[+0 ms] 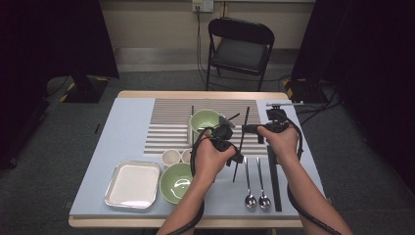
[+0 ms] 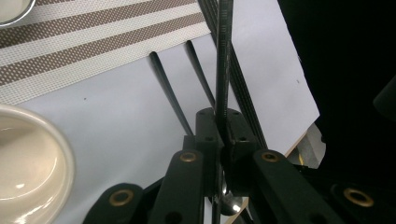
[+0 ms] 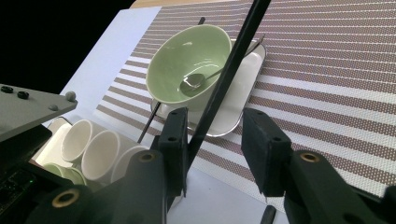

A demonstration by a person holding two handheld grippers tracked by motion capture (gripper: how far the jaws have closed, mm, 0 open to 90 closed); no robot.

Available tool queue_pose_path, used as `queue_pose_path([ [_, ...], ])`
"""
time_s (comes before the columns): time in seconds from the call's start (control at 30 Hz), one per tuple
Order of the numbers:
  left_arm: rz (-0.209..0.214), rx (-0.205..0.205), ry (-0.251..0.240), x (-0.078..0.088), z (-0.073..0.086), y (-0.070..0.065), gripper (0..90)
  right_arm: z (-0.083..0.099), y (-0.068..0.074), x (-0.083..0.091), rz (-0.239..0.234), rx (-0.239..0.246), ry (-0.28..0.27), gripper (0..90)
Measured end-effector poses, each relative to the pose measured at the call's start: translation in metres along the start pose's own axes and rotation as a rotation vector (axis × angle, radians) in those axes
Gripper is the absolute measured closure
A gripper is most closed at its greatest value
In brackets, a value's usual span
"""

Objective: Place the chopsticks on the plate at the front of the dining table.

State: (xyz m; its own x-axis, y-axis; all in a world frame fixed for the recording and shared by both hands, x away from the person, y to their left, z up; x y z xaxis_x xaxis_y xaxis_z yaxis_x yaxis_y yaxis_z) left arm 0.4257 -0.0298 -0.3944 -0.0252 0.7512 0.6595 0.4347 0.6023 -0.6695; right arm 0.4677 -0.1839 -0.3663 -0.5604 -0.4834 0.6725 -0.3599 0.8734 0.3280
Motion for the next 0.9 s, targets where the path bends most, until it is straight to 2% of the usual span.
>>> queue_pose_path([
  [0.2, -0.013, 0.000, 0.004, 0.002, 0.001, 0.004, 86.4, 0.001, -0.004, -0.002, 0.009, -0.006, 0.004, 55.8],
  [0.33, -0.005, 0.002, -0.020, 0.003, 0.001, 0.002, 86.3, 0.002, -0.005, -0.003, 0.001, -0.019, 0.013, 56.4],
  [0.37, -0.009, -0.009, -0.013, 0.003, 0.001, 0.002, 86.3, 0.003, -0.005, -0.004, -0.004, -0.021, 0.016, 56.8],
  [0.4, 0.005, -0.007, -0.021, 0.002, 0.000, 0.000, 86.3, 0.003, -0.005, -0.005, -0.005, -0.021, 0.015, 57.6],
  [0.5, -0.016, -0.018, -0.013, 0.001, 0.000, 0.000, 86.3, 0.003, -0.004, -0.005, -0.018, -0.027, 0.018, 65.1],
  [0.53, -0.017, -0.018, -0.012, 0.001, 0.000, 0.000, 86.3, 0.003, -0.004, -0.005, -0.016, -0.037, 0.017, 73.2],
  [0.63, -0.015, -0.029, -0.016, 0.001, 0.000, 0.000, 86.2, 0.002, -0.003, -0.002, -0.043, -0.057, 0.018, 75.9],
  [0.67, -0.014, -0.027, -0.023, 0.000, 0.000, -0.001, 86.1, 0.002, -0.003, -0.002, -0.056, -0.073, 0.021, 77.3],
  [0.7, -0.014, -0.045, -0.025, -0.001, 0.000, -0.001, 85.9, 0.002, -0.003, -0.001, -0.068, -0.089, 0.024, 78.9],
  [0.73, -0.016, -0.048, -0.044, -0.001, -0.001, -0.002, 83.9, 0.002, -0.002, 0.000, -0.081, -0.110, 0.033, 86.5],
  [0.77, -0.026, -0.059, -0.036, 0.000, -0.002, -0.002, 83.3, 0.002, -0.002, 0.000, -0.080, -0.096, 0.043, 85.5],
  [0.8, -0.034, -0.066, -0.053, 0.000, -0.003, -0.003, 81.6, 0.002, -0.002, 0.000, -0.028, -0.061, 0.056, 86.0],
  [0.83, -0.027, -0.064, -0.065, 0.000, -0.004, -0.005, 80.1, 0.003, -0.003, -0.001, -0.037, -0.071, 0.056, 86.4],
  [0.87, -0.026, -0.077, -0.050, 0.001, -0.004, -0.005, 80.7, 0.004, -0.004, -0.001, -0.067, -0.103, 0.064, 86.5],
  [0.9, -0.027, -0.063, -0.067, 0.000, -0.005, -0.006, 79.4, 0.005, -0.006, -0.002, -0.075, -0.127, 0.066, 86.6],
])
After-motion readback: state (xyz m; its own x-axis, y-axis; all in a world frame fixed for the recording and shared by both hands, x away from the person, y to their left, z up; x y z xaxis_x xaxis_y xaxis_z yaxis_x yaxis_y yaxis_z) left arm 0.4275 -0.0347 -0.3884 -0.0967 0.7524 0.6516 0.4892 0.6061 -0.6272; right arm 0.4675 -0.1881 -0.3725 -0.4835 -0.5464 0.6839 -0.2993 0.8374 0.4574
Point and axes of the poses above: each handheld gripper's, and its own axes: x roughly backward along the jaws, z roughly out of its underside, y roughly to its left, the point moved 3 cm from there along -x, roughly forward along the jaws, and after that the axes turned 8 degrees about z, right-handed, at the moved point
